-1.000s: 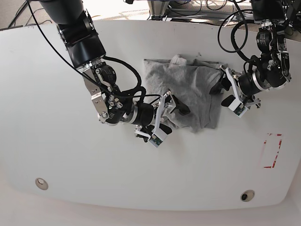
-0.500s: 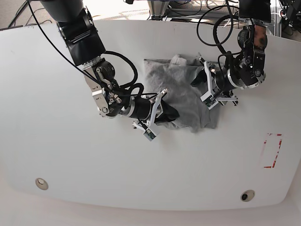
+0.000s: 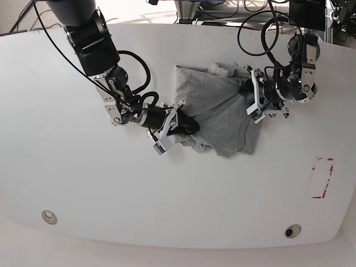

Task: Layout the t-shirt on the table in an organized manner, then fold the t-shirt properly
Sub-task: 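Grasp opposite sides of the grey shirt bundle with both grippers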

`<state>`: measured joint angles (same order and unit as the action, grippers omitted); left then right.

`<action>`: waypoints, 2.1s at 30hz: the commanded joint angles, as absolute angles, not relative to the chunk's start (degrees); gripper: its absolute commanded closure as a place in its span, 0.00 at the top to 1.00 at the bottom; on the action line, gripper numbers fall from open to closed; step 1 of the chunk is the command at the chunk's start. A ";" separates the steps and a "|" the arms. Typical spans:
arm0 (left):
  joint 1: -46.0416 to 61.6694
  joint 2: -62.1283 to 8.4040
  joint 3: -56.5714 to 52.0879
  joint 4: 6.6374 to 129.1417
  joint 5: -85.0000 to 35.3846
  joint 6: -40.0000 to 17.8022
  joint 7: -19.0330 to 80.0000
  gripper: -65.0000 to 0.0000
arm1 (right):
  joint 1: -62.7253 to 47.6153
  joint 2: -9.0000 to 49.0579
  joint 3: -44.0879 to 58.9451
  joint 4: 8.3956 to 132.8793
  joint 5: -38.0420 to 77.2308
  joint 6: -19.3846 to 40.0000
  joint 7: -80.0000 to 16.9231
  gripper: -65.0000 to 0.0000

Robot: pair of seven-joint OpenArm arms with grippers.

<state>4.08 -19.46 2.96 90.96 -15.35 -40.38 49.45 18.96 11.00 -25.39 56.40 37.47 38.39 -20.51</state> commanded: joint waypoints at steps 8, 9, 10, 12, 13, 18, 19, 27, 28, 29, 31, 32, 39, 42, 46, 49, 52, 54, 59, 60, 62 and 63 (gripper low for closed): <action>3.56 -26.95 2.42 89.80 -11.74 -40.00 50.33 0.46 | 18.77 15.25 -25.01 57.71 37.67 37.41 -18.86 0.09; 3.47 -27.47 2.42 89.80 -11.74 -40.00 48.57 0.46 | 17.71 15.78 -24.92 59.38 37.67 37.32 -20.00 0.09; 3.12 -27.74 2.42 89.80 -11.74 -40.00 47.43 0.46 | 17.10 15.96 -24.92 60.70 37.67 37.23 -20.70 0.09; 1.98 -28.09 2.68 90.15 -11.82 -40.00 45.76 0.46 | 15.87 16.04 -24.66 64.57 37.76 36.53 -22.64 0.09; 1.54 -28.09 2.68 90.24 -11.91 -40.00 45.67 0.46 | 15.25 16.22 -23.87 66.42 37.76 35.74 -23.60 0.09; -1.36 -27.74 2.42 93.76 -11.91 -40.00 45.85 0.46 | 10.51 15.60 -17.80 78.20 37.76 31.69 -31.08 0.09; -1.54 -27.65 2.42 94.64 -11.91 -40.00 45.85 0.46 | 10.07 15.08 -16.75 80.75 37.76 31.25 -32.66 0.09; -0.84 -23.52 -0.75 102.11 -11.91 -40.00 45.85 0.46 | 10.33 11.03 -13.05 90.68 37.23 30.02 -41.10 0.09; 0.13 -22.90 -1.98 103.34 -11.91 -40.00 45.85 0.46 | 11.56 9.98 -13.14 90.86 37.14 30.02 -41.27 0.10; 0.31 -22.64 -2.51 103.69 -11.91 -40.00 45.85 0.46 | 11.82 9.71 -13.23 90.68 37.14 30.02 -41.27 0.10; 1.54 -21.23 -5.05 105.54 -11.91 -40.00 45.85 0.46 | 13.41 9.19 -14.55 89.71 37.14 30.02 -41.36 0.10; 1.98 -20.70 -5.93 105.98 -11.91 -40.00 45.85 0.46 | 13.85 8.84 -15.43 89.01 37.14 30.02 -41.27 0.10; 6.46 -16.84 -14.90 107.47 -11.82 -40.00 45.85 0.38 | 19.21 5.23 -21.58 82.42 35.82 30.02 -40.40 0.10; 8.92 -16.84 -15.96 107.30 -11.74 -40.00 45.58 0.37 | 20.70 2.68 -23.69 79.16 32.31 30.20 -37.76 0.10; 11.12 -16.84 -16.04 106.86 -11.56 -40.00 45.58 0.37 | 20.88 0.66 -24.75 74.68 26.95 30.73 -34.42 0.10; 12.97 -16.84 -16.04 106.15 -11.47 -40.00 45.58 0.37 | 20.88 -1.36 -24.75 69.85 22.20 31.69 -31.16 0.10; 13.23 -16.84 -16.04 103.60 -11.47 -40.00 45.58 0.37 | 20.79 -2.33 -24.66 65.54 18.59 34.15 -27.56 0.10; 13.23 -17.01 -15.96 100.70 -11.47 -40.00 45.58 0.37 | 20.70 -2.33 -24.66 62.81 17.10 35.03 -25.80 0.09; 9.80 -17.19 -14.29 92.88 -9.36 -40.00 45.49 0.37 | 18.86 -0.48 -24.48 61.41 16.92 35.38 -24.57 0.09; 9.10 -17.19 -13.85 92.00 -8.66 -40.00 45.49 0.37 | 18.33 -0.13 -24.40 61.49 16.92 35.38 -24.48 0.09; 6.73 -17.19 -12.35 88.84 -6.11 -40.00 45.41 0.37 | 16.48 0.84 -22.64 63.78 16.92 35.38 -24.57 0.09; 6.11 -17.19 -11.91 88.04 -5.49 -40.00 45.41 0.37 | 15.78 1.10 -21.93 64.66 16.92 35.38 -24.57 0.09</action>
